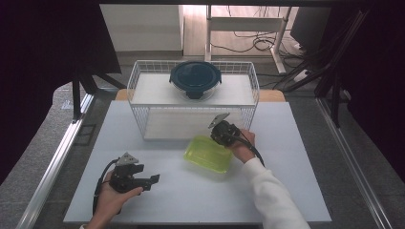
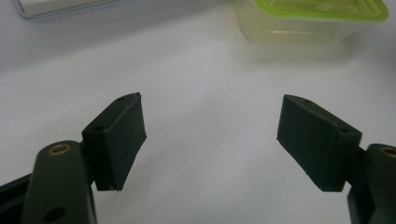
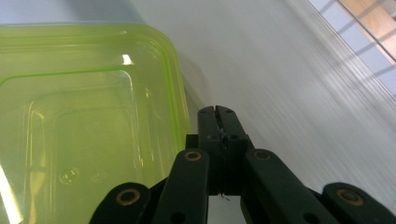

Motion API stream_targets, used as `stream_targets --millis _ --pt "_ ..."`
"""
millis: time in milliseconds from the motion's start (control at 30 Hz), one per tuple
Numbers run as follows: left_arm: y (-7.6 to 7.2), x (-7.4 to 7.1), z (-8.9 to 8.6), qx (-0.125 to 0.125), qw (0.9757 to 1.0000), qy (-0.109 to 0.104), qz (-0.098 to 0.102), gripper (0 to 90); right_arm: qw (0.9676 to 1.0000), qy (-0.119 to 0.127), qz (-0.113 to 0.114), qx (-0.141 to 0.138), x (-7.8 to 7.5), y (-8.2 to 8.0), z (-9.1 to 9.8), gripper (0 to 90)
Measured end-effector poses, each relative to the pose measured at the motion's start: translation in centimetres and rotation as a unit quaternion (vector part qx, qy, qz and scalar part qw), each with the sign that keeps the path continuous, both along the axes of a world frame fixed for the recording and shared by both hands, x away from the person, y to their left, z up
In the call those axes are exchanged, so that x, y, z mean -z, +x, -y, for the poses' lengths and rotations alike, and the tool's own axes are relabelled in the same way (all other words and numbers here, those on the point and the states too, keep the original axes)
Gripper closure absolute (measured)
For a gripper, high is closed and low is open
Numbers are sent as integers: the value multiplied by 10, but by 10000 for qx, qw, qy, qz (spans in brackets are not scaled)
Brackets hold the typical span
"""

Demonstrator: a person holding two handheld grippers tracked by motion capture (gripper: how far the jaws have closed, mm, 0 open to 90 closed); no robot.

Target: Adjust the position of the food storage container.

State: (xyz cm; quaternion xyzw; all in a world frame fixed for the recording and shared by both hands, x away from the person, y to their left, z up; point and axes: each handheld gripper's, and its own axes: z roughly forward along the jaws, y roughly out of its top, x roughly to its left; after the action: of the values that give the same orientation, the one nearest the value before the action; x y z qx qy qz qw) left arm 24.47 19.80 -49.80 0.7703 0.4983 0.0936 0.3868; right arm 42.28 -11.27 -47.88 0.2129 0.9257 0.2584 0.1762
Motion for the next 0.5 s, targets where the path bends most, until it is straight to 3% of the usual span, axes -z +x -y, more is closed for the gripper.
stream_targets --millis 500 --pt "1 -6 -11 -123 9998 -149 2 227 9978 45 -172 -635 4 -21 -27 890"
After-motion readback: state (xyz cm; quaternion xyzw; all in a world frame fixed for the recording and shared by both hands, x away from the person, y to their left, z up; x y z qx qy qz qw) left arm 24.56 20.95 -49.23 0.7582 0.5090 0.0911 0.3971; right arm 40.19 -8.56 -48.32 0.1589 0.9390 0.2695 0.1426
